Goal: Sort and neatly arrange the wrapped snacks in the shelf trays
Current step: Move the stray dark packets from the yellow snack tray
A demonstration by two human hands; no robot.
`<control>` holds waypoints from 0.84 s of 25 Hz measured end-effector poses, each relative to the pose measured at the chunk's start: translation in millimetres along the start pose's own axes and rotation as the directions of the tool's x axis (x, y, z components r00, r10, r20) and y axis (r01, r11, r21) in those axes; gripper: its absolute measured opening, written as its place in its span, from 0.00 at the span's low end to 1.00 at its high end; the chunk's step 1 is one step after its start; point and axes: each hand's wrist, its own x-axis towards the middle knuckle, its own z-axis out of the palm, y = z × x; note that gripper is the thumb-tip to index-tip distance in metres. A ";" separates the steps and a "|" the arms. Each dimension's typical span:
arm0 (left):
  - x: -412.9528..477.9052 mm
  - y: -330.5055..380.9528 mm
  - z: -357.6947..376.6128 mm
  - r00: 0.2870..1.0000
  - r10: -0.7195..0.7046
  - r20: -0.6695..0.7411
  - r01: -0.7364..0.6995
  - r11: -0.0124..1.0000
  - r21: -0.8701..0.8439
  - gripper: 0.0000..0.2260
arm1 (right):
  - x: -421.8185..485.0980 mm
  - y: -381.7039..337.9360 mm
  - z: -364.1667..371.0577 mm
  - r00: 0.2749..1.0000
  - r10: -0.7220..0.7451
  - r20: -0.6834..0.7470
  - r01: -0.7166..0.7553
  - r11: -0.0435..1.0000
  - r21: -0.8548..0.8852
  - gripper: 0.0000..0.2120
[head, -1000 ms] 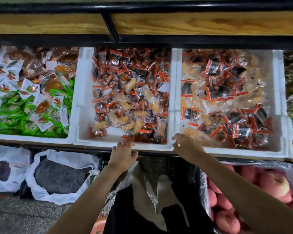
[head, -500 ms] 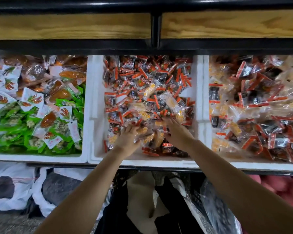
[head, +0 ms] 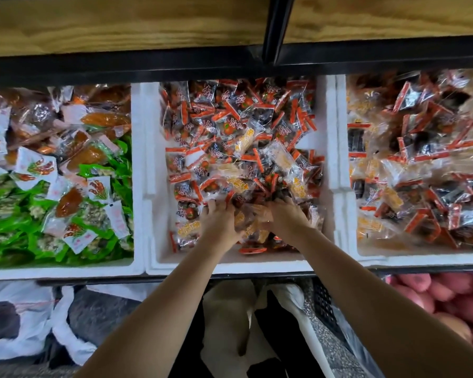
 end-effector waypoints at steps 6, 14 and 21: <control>-11.2 -4.3 -1.3 0.988 0.054 -0.142 -0.097 0.943 -0.317 0.17 | -25.9 -9.4 -15.6 0.998 -0.060 -0.019 0.062 0.974 0.218 0.17; -30.0 63.3 -58.7 0.977 -0.055 -0.204 -0.094 0.753 -0.651 0.13 | -64.9 48.0 -64.7 0.976 0.095 -0.195 0.005 0.888 0.460 0.10; -8.1 209.8 -55.0 0.980 0.098 -0.171 -0.191 0.676 -0.711 0.14 | -105.9 184.8 -93.8 0.898 0.381 -0.220 -0.206 0.807 0.554 0.11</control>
